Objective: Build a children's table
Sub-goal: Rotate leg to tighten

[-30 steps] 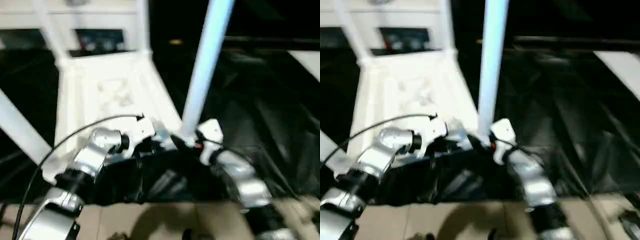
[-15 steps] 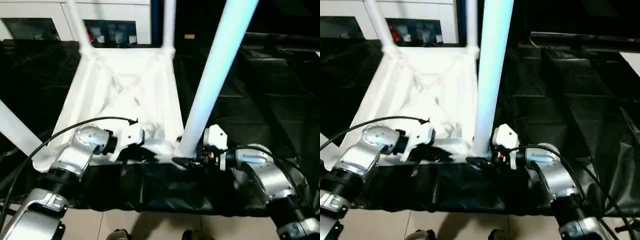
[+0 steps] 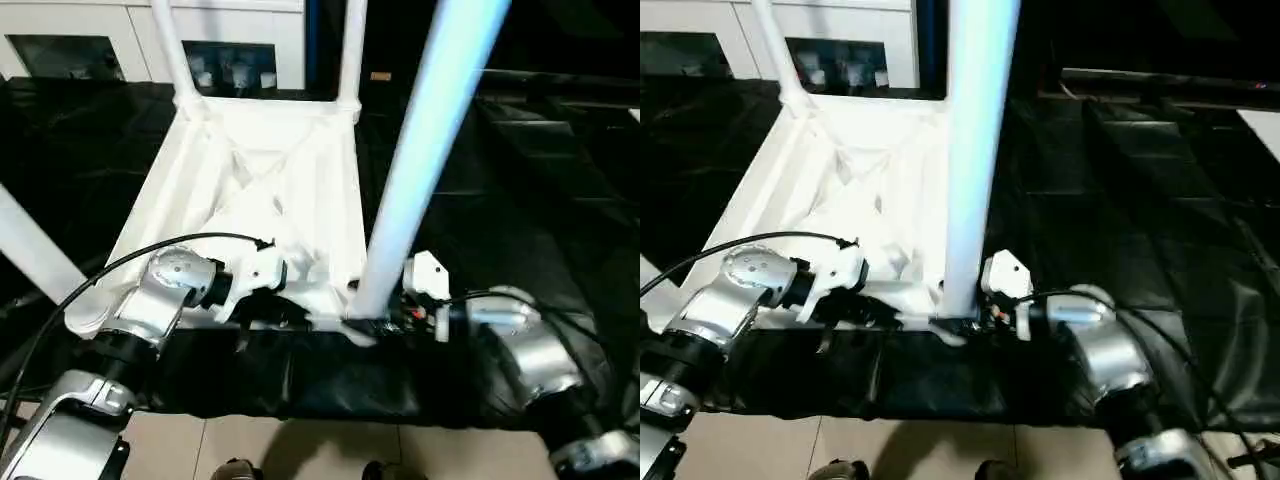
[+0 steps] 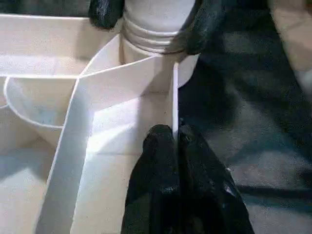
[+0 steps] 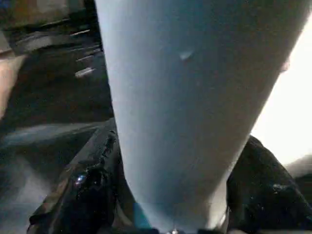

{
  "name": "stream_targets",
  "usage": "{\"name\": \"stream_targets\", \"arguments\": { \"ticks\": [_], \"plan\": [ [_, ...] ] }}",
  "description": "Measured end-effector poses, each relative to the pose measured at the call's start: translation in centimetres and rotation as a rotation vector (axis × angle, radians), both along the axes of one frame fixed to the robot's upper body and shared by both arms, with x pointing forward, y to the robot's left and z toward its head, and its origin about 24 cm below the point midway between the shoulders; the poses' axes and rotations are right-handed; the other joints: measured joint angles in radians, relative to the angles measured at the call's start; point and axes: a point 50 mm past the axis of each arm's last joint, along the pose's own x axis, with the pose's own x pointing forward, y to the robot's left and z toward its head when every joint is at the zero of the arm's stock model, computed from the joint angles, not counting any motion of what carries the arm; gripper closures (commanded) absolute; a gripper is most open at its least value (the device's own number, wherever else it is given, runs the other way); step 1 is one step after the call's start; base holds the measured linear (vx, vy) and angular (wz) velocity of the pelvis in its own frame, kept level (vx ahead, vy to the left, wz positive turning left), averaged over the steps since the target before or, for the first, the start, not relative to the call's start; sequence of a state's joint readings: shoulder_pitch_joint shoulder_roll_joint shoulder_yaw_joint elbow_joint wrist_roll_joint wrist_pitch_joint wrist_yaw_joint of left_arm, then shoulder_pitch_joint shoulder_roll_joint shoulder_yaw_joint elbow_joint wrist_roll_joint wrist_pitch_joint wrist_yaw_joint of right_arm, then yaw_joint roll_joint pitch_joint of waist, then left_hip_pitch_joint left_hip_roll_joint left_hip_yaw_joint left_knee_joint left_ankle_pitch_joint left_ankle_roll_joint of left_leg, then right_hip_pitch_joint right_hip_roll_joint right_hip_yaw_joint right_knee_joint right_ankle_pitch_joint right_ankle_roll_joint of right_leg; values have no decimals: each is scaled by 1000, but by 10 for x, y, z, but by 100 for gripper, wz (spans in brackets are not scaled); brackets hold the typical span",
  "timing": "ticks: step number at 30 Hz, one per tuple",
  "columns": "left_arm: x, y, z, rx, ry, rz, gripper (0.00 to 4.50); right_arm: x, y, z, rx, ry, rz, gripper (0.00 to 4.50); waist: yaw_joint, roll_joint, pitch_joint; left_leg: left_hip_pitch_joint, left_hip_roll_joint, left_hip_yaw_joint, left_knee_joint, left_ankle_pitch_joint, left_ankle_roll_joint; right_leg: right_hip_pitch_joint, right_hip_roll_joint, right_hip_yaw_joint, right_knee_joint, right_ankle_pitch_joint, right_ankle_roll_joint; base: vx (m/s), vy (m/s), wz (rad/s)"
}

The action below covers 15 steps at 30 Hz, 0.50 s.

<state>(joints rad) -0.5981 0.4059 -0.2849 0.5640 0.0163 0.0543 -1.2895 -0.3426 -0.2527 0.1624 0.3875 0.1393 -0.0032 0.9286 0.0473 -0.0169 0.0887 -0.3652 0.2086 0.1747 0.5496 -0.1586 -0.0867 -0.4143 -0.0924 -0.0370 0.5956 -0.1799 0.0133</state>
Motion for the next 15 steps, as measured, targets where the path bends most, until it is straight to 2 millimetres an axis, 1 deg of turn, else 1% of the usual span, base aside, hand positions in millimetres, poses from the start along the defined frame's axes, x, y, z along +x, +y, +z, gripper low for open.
{"name": "stream_targets", "arguments": {
  "ticks": [2, 4, 6, 9, 11, 12, 13, 15],
  "plan": [
    [3, -5, -1, -3, -10, 49, 450, 2, 3, -2, 19, 0, -110, 191, -6, -2, 0, 0, -1, -2, 0, 0, 0, 0, 0, 0, -3, 0, 1, 0, 0, 0],
    [5, -12, -2, -3, -24, 94, 450, 3, 6, -6, 52, 15, -251, 191, -12, -4, -2, 3, -1, -4, 0, 0, 0, 1, 0, 1, -7, 0, 1, 0, 0, 0],
    [7, -20, -4, -6, -38, 145, 450, 7, 11, -7, 77, 27, -379, 191, -17, -4, -3, 3, -1, -5, 0, 0, 0, 2, 0, 0, -17, 0, 1, 0, 0, 0],
    [9, -33, -5, -9, -64, 210, 450, 13, 20, -9, 104, 42, -576, 191, -26, -3, -6, 3, -3, -6, 0, 0, 0, 2, -1, 0, -25, -1, 1, 0, 0, 0],
    [9, -37, -7, -10, -69, 232, 450, 14, 23, -10, 92, 36, -630, 191, -31, 1, -8, 2, -3, -6, -1, 0, 0, 4, -1, -1, -35, -1, 1, 0, 0, 0],
    [9, -38, -7, -10, -73, 238, 450, 15, 24, -9, 88, 29, -644, 191, -36, 1, -9, 2, -4, -6, -1, 0, 0, 5, -1, -1, -38, -1, 1, 0, 0, 0],
    [9, -39, -7, -9, -76, 241, 450, 15, 25, -9, 80, 15, -652, 157, -39, 1, -9, 2, -4, -6, -1, 0, 0, 5, -1, -1, -41, -1, 1, 0, 0, 0],
    [8, -40, -7, -10, -82, 239, 450, 15, 25, -8, 82, 1, -651, 122, -42, 2, -8, 0, -4, -6, -1, 0, 0, 5, -1, -1, -46, -1, 1, 0, 0, 0]
  ]
}}
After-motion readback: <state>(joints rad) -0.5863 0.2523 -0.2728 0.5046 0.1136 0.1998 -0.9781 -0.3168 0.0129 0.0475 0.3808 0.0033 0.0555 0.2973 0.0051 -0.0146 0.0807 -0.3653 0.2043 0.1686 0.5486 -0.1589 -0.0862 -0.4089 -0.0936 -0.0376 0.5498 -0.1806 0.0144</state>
